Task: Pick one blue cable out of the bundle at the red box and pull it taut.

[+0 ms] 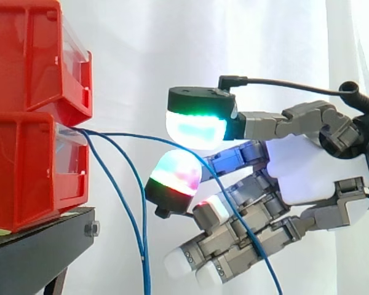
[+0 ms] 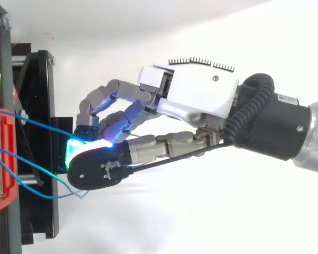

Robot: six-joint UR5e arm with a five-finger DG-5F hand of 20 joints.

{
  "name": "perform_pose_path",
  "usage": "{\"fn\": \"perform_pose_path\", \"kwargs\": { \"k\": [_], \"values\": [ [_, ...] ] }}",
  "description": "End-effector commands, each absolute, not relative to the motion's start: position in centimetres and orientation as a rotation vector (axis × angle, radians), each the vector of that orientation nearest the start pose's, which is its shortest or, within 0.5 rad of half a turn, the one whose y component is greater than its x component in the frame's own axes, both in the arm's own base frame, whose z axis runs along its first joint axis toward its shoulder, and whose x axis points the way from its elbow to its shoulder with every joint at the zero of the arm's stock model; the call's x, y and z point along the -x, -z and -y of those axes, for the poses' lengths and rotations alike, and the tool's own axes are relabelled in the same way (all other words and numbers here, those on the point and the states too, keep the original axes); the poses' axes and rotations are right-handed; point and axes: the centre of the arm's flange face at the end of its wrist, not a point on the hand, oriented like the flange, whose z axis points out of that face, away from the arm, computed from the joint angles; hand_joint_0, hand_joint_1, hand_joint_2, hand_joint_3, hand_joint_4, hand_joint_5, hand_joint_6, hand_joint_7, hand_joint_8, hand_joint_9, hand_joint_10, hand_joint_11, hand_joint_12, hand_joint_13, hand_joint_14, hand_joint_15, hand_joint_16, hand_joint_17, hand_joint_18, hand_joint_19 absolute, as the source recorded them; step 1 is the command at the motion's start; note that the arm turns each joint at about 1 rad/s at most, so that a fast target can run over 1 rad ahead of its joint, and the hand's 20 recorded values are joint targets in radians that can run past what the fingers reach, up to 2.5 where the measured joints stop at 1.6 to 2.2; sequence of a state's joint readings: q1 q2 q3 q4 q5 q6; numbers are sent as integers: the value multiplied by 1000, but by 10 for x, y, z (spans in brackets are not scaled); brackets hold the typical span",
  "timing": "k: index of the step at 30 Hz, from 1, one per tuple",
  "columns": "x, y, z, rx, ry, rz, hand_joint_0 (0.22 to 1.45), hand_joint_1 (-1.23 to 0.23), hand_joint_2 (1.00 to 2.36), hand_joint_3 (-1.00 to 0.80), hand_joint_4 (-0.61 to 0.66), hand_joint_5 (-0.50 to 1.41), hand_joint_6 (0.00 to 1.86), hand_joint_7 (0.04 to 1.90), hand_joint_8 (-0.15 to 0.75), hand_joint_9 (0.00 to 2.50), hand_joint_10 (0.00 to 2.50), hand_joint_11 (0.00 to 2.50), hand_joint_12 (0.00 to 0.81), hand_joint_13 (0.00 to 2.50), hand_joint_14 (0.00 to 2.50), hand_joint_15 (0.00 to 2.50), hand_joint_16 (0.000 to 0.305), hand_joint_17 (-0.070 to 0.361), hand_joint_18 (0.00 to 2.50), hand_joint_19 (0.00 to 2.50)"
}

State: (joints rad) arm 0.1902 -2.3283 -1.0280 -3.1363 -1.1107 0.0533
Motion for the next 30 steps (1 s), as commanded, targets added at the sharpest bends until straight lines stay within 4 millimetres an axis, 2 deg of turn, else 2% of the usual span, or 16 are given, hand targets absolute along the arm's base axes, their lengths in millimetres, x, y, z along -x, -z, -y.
{"fn": "perform_pose_path", "kwargs": {
  "k": [1, 3, 11, 21, 22, 25, 30],
  "values": [
    [-763, -278, 35, -1437, -863, -1156, 592, -622, 1012, -324, 82, -194, 930, 933, 326, 936, 8, 1125, 402, 564, 10, 338, 53, 120, 526, 242],
    [-763, -285, 36, -1424, -835, -1161, 598, -627, 1012, -323, 84, -194, 929, 945, 329, 937, 8, 1122, 400, 562, 10, 336, 53, 120, 526, 242],
    [-762, -289, 36, -1419, -800, -1161, 637, -713, 1010, -365, 98, -195, 940, 906, 322, 925, 8, 1110, 398, 565, 12, 330, 53, 120, 545, 225],
    [-759, -297, 37, -1395, -772, -1184, 640, -720, 1004, -435, 108, -194, 939, 897, 321, 925, 8, 1110, 398, 566, 10, 331, 53, 119, 548, 216],
    [-759, -297, 37, -1395, -771, -1183, 594, -689, 1000, -500, 105, -194, 938, 898, 324, 924, 8, 1114, 401, 557, 10, 335, 54, 121, 542, 227],
    [-759, -297, 37, -1395, -772, -1184, 516, -584, 1000, -500, 108, -191, 935, 877, 345, 926, 6, 1108, 420, 556, 10, 334, 57, 128, 536, 230],
    [-759, -298, 37, -1394, -773, -1183, 524, -464, 1000, -500, 97, -187, 924, 887, 346, 926, 7, 1104, 419, 542, 12, 344, 56, 127, 513, 251]
  ]
}}
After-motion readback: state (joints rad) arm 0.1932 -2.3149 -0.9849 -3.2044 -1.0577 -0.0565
